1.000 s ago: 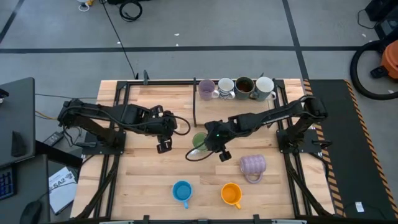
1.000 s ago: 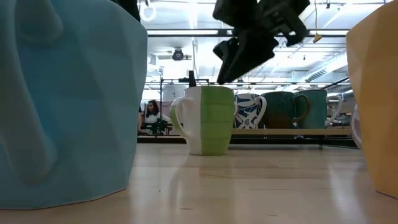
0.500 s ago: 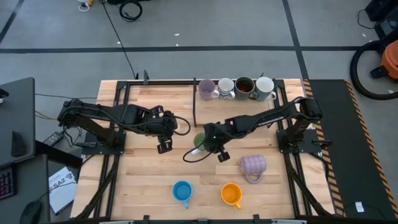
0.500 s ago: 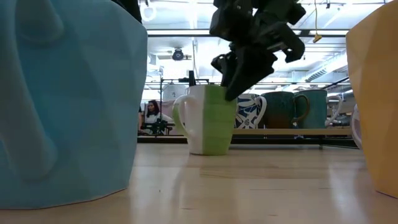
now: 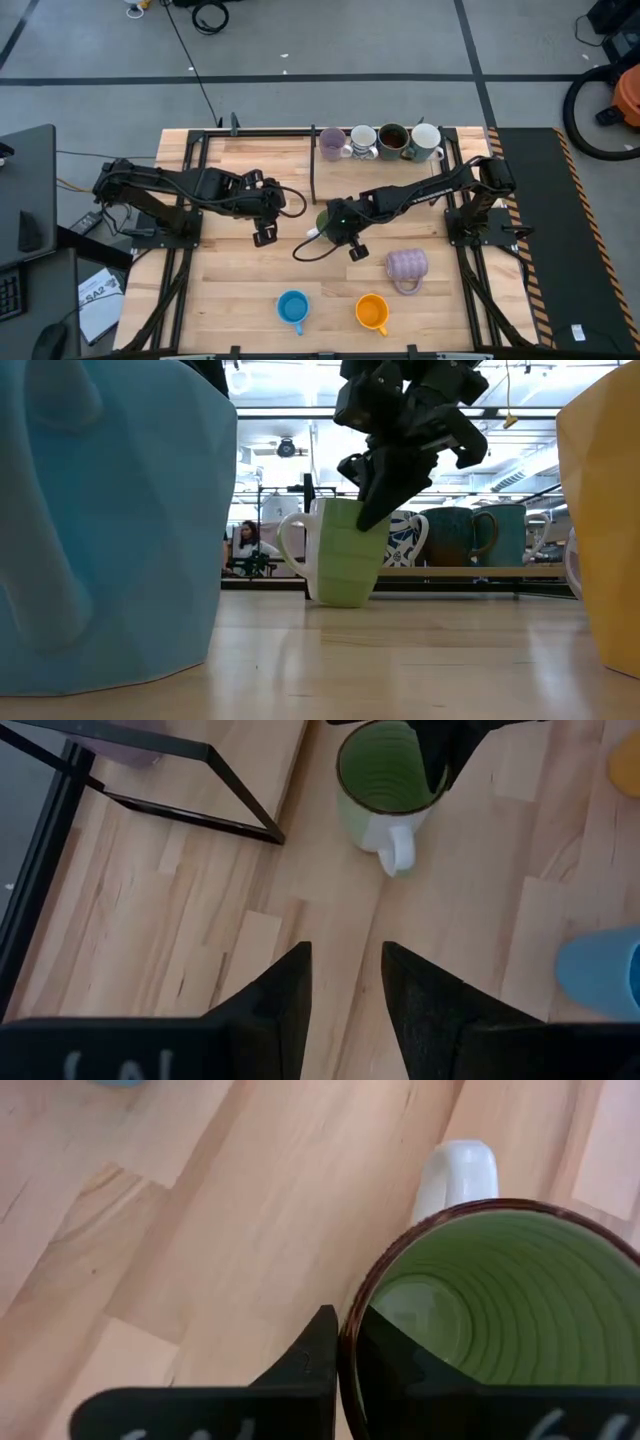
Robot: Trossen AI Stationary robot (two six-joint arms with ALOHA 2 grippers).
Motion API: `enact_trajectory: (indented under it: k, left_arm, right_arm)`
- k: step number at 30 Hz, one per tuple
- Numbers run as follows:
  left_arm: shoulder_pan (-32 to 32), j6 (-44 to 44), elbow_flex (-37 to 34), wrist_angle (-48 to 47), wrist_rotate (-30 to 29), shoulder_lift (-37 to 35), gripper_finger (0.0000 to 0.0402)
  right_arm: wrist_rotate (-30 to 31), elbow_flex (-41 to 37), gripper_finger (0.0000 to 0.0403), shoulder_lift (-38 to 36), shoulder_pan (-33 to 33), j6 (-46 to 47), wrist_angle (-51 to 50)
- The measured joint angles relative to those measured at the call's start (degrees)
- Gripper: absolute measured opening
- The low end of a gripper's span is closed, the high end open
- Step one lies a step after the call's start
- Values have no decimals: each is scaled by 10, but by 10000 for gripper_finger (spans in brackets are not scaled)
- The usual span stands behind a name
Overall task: Place coffee mugs
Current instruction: Put the green mug on the shelf
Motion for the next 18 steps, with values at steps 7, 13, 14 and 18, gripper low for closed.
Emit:
enact_trajectory:
  k: [7,13,14,18]
  left_arm:
    - [0,0,0,0,0,0,130]
    - [0,0,0,0,0,0,130]
    - [0,0,0,0,0,0,130]
    - [0,0,0,0,0,0,130]
  right_arm:
    - [-1,-1,26,-22,0,-63,-12]
    - [-6,33,26,-47,-9,-143,-106]
    - [-9,41,27,-50,-12,-157,-127]
    - [-15,72,28,-57,-31,-203,-201]
